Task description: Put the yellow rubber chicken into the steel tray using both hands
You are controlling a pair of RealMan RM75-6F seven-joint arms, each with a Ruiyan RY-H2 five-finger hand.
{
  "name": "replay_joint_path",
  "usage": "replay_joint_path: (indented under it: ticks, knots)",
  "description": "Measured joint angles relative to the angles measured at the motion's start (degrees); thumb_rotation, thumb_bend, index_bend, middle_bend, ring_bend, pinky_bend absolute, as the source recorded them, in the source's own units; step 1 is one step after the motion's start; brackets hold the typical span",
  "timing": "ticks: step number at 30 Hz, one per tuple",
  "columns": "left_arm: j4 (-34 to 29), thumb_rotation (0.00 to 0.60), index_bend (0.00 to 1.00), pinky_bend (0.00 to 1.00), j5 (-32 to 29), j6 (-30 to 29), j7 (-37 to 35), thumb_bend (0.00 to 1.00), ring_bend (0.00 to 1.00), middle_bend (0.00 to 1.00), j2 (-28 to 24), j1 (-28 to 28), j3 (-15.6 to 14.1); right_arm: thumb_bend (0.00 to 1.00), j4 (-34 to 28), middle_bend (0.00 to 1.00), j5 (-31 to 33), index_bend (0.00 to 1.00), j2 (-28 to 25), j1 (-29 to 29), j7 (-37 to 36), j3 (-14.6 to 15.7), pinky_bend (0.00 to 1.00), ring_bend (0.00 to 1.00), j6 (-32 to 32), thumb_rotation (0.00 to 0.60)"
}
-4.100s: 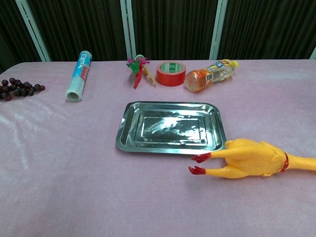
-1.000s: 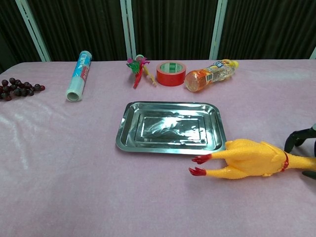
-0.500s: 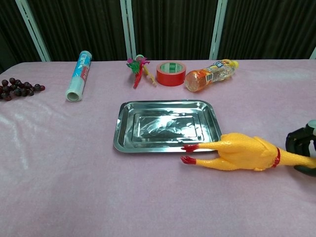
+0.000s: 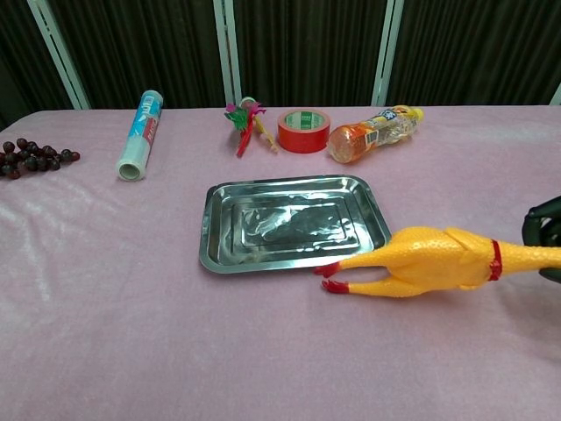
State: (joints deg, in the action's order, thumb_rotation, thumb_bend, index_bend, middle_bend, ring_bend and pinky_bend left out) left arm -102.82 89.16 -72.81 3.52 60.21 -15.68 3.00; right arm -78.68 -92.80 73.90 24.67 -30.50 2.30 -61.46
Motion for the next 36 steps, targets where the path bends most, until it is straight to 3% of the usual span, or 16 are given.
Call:
replay_joint_path:
  ticks: [15, 20, 27, 36]
  knots:
    - [-6.95, 0.6, 0.07, 0.0, -0.35, 9.22, -0.91, 0.01, 0.03, 0.1, 5.07, -10.12, 3.89, 0.66, -1.74, 0.72, -2.87, 0.96, -4.21, 2.36, -17.76, 0.92, 0.85, 0.64, -2.56, 0.6]
    - [-9.11, 0.6, 0.13, 0.0, -2.64, 12.22, -0.59, 0.01, 0.08, 0.15, 8.13, -13.59, 5.77, 0.66, -2.58, 0.72, -2.94, 0.97, -4.38, 3.59, -20.01, 0.13, 0.86, 0.65, -3.07, 0.6]
    - [-12.51, 0.6, 0.13, 0.0, -12.34, 15.79, 5.34, 0.01, 0.08, 0.15, 12.46, -18.05, 8.78, 0.66, -4.35, 0.72, -2.42, 0.97, -3.98, 4.74, -19.88, -0.69, 0.86, 0.65, -2.94, 0.6]
    - [-14.67, 0.6, 0.12, 0.0, -30.99, 16.45, 22.43, 0.01, 0.08, 0.15, 19.6, -27.5, 12.96, 0.67, -5.8, 0.72, -2.36, 0.97, -3.32, 5.21, -19.73, -0.77, 0.87, 0.65, -3.27, 0.6]
